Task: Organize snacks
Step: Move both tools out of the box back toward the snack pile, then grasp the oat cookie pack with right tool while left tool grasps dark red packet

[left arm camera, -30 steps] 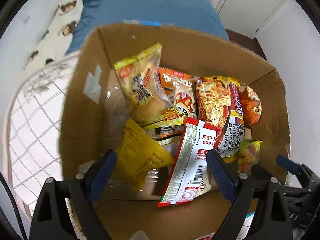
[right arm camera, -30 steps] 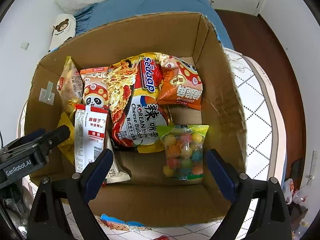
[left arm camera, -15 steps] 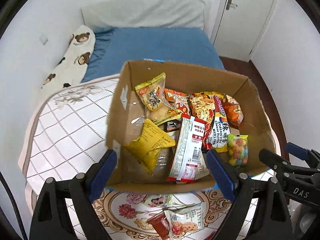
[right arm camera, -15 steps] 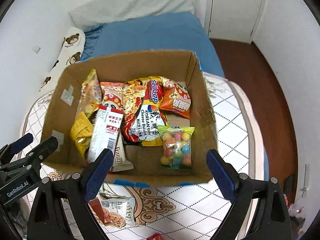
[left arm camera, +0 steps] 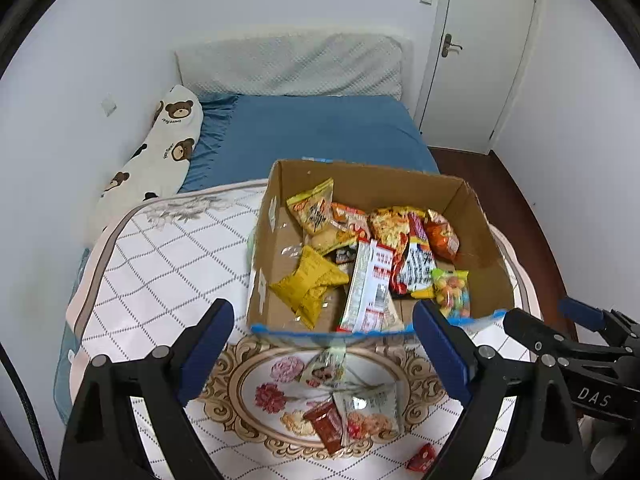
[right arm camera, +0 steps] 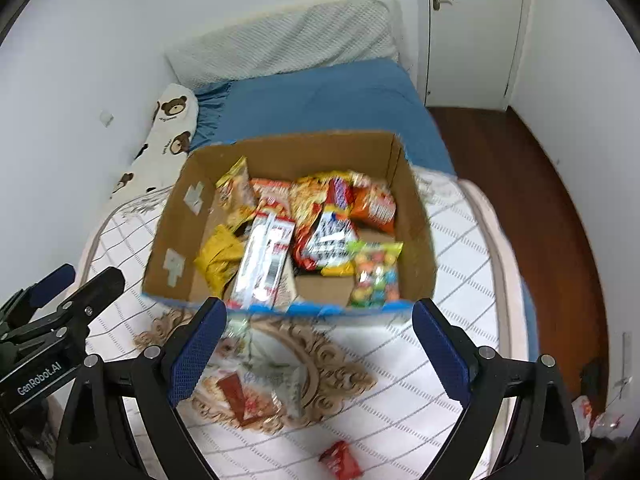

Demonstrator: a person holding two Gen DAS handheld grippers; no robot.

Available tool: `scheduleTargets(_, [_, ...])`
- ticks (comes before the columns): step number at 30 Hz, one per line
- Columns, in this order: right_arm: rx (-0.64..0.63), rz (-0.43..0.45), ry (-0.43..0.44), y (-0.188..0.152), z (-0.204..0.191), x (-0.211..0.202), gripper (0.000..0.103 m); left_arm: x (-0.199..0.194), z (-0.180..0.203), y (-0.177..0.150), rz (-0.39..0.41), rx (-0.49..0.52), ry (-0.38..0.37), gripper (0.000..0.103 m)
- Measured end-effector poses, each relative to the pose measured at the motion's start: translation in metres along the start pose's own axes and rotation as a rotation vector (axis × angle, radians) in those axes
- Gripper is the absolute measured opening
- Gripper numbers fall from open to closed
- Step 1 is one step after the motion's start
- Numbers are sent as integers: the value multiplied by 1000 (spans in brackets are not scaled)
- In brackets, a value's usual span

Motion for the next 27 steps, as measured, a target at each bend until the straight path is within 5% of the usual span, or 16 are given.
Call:
scheduleTargets(5, [26,-113,47,-40,0,31,96,34,-4,-46,-116,12,24,92])
scheduleTargets(9, [87,-257,119,-80,2,78,96,92,-14,-103,-313,-6,47,91])
scheduleTargets(16, [220,-448,237,-120,-14,169,96,155,-40,-176,-503,-79,117,91])
scheduleTargets(23, [10,-531,117,-125,-59,229,95,173,-55,-200,-567,-131,135,91])
scheduleTargets(27, [-48,-518,49,-130,-54,230,71,175,-50,-201,-574,-157,101,91])
Point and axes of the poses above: each gripper's, at about its wrist camera, not at the fingertips, and x roughly the way its jaws point, z to its right, y to its top, the point moved 6 cm from there along x, roughly the way its jaws point, and after that the axes turned 7 degrees about -z, right-handed, at the moved point
